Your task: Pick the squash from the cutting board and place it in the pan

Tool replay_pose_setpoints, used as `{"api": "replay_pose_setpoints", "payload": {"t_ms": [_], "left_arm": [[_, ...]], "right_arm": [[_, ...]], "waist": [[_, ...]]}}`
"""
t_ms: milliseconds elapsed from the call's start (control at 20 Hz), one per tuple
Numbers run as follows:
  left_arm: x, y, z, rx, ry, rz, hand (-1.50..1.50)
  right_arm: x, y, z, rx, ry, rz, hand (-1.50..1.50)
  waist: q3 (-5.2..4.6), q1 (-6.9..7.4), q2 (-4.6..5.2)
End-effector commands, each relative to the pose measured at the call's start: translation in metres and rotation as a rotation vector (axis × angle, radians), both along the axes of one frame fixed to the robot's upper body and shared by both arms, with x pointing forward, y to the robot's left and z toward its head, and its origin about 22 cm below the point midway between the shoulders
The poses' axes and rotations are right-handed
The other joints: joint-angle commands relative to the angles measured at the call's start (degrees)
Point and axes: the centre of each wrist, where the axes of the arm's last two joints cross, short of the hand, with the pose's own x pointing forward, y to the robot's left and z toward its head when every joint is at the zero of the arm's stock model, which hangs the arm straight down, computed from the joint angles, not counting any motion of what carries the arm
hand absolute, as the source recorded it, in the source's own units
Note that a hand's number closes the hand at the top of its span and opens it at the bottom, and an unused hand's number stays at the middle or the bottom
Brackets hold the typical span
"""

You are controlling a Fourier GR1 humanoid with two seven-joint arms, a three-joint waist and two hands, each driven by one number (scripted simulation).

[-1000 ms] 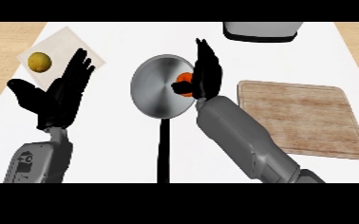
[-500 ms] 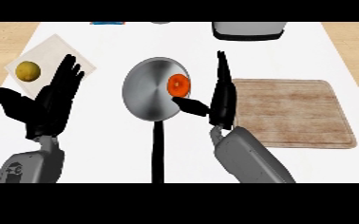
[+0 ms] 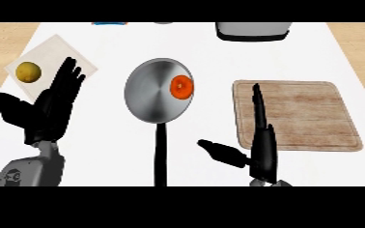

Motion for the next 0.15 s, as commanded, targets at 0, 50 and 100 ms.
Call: {"api": "replay_pose_setpoints", "payload": {"t_ms": [0, 50, 100], "left_arm": [[0.01, -0.005, -0.002, -0.008, -0.002, -0.015, 0.0], [-0.001, -0.01, -0.014, -0.014, 0.0, -0.023, 0.0], [-0.004, -0.003, 0.011, 0.0, 0.016, -0.009, 0.0]], "right_arm": [[-0.014, -0.024, 0.009, -0.016, -0.009, 0.009, -1.5], [-0.018, 0.003, -0.011, -0.009, -0.006, 0.004, -1.5], [-0.03, -0.011, -0.007, -0.026, -0.006, -0.011, -1.5]], "waist": [[-0.02, 0.2, 0.1], [-0.02, 0.37, 0.11], [-0.02, 0.35, 0.06]]}}
